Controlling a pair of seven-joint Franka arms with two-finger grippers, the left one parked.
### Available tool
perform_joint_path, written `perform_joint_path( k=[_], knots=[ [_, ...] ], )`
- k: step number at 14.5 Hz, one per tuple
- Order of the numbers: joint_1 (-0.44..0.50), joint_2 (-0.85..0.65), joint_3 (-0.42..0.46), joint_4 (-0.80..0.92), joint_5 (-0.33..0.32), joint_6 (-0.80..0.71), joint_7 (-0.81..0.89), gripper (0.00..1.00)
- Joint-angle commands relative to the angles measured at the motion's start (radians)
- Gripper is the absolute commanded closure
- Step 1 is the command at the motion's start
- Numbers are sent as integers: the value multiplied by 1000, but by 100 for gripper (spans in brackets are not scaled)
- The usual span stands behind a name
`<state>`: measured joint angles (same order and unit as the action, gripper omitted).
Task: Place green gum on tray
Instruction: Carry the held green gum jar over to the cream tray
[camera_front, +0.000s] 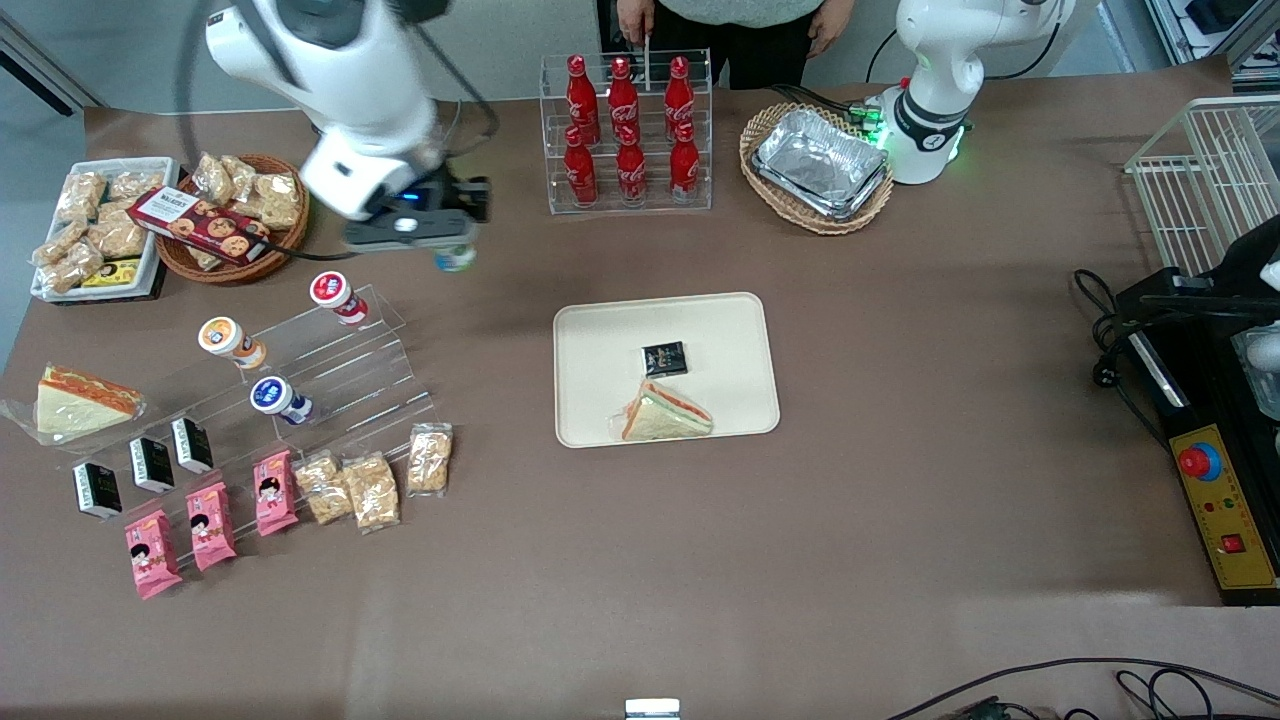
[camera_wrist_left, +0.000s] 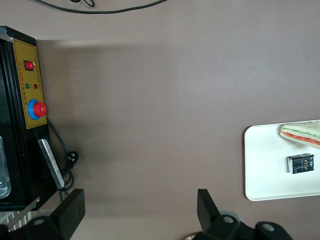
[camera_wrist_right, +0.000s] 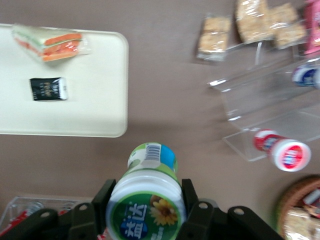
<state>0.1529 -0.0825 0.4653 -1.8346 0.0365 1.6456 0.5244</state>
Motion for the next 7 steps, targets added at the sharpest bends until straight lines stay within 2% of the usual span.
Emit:
perform_joint_path(
  k=[1,5,7],
  knots=[
    [43,118,35,-26,-4,138,72,100],
    [76,208,33,-129,-13,342,80,100],
    [80,265,33,-158,-49,420,80,100]
  ],
)
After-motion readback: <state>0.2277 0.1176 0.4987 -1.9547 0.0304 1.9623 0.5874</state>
